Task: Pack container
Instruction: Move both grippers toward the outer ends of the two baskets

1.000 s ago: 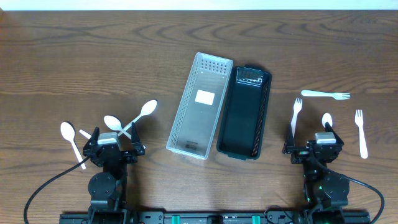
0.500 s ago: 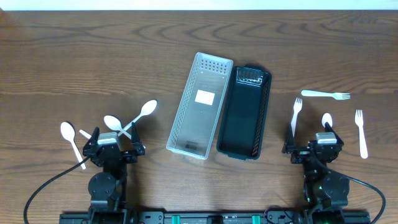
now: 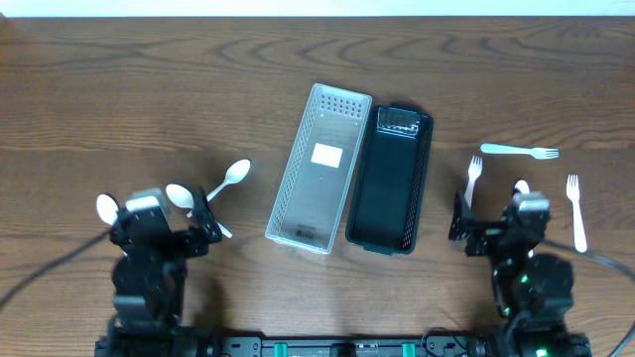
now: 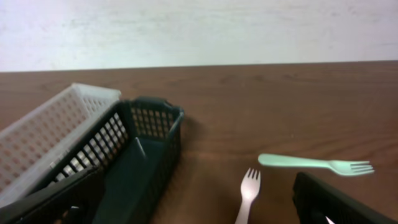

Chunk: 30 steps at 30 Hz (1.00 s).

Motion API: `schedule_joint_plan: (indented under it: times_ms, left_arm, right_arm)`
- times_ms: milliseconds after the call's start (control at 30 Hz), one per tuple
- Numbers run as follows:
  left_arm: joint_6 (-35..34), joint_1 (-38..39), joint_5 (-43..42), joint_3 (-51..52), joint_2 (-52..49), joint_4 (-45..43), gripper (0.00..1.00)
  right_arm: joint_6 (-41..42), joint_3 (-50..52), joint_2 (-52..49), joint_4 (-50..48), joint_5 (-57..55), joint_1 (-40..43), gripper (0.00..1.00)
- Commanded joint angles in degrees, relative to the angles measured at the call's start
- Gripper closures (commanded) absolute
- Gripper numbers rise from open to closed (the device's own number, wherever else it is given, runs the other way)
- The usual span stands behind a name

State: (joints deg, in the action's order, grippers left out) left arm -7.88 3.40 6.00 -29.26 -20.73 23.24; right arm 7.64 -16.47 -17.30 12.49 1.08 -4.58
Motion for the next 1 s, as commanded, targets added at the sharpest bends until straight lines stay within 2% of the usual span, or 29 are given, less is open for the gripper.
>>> schedule_joint_plan:
  times_ms: [0,233,333,433,467,500,533,567,600,667,867,967]
  left_arm:
    - [-1.8,0.2,0.0,-11.8,-10.1,5.9,0.02]
    - [1.8,0.2,0.0,-35.6,-32.5,25.1,0.02]
    - [1.8,0.2,0.0,-38.8,-38.7,28.4,0.02]
    - [1.7,0.2,-1.2,-38.8,-42.7,30.2,0.02]
    - [1.7,0.2,-2.0,-38.8,-43.8,30.4,0.02]
    - [1.6,0.2,-2.8,-38.8,-44.9,30.5,0.01]
    - [1.6,0.2,-3.7,-38.8,-45.9,30.5,0.06]
    - [1.6,0.2,-4.8,-38.8,-47.1,30.5,0.11]
    - [1.6,0.2,-6.2,-38.8,-48.1,30.4,0.19]
    - [1.6,0.2,-8.9,-38.8,-50.5,30.2,0.37]
    - [1.6,0.3,-10.1,-38.8,-58.6,30.1,0.78]
    - [1.6,0.3,-10.1,-38.8,-62.4,30.1,0.90]
  right_arm:
    - [-0.2,-9.9,-9.4,3.7,2.6,-0.7,0.01]
    - [-1.1,-33.1,-36.2,24.3,4.2,-0.7,0.01]
    - [-1.0,-41.7,-46.6,33.3,4.2,-0.7,0.01]
    - [-0.9,-47.2,-54.6,36.6,4.4,-0.7,0.01]
    - [-1.1,-47.8,-56.1,36.6,4.4,-0.7,0.02]
    - [-1.6,-48.0,-57.8,36.0,4.3,-0.7,0.11]
    - [-2.0,-48.0,-58.9,35.4,4.3,-0.7,0.20]
    - [-2.0,-48.0,-60.1,34.8,4.3,-0.7,0.40]
    - [-2.0,-48.0,-61.0,34.2,4.3,-0.7,0.53]
    - [-1.9,-48.0,-63.2,33.1,4.3,-0.7,0.70]
    - [-1.9,-48.0,-69.5,31.5,3.4,-0.7,0.92]
    - [-1.9,-48.0,-72.4,31.0,3.4,-0.7,0.92]
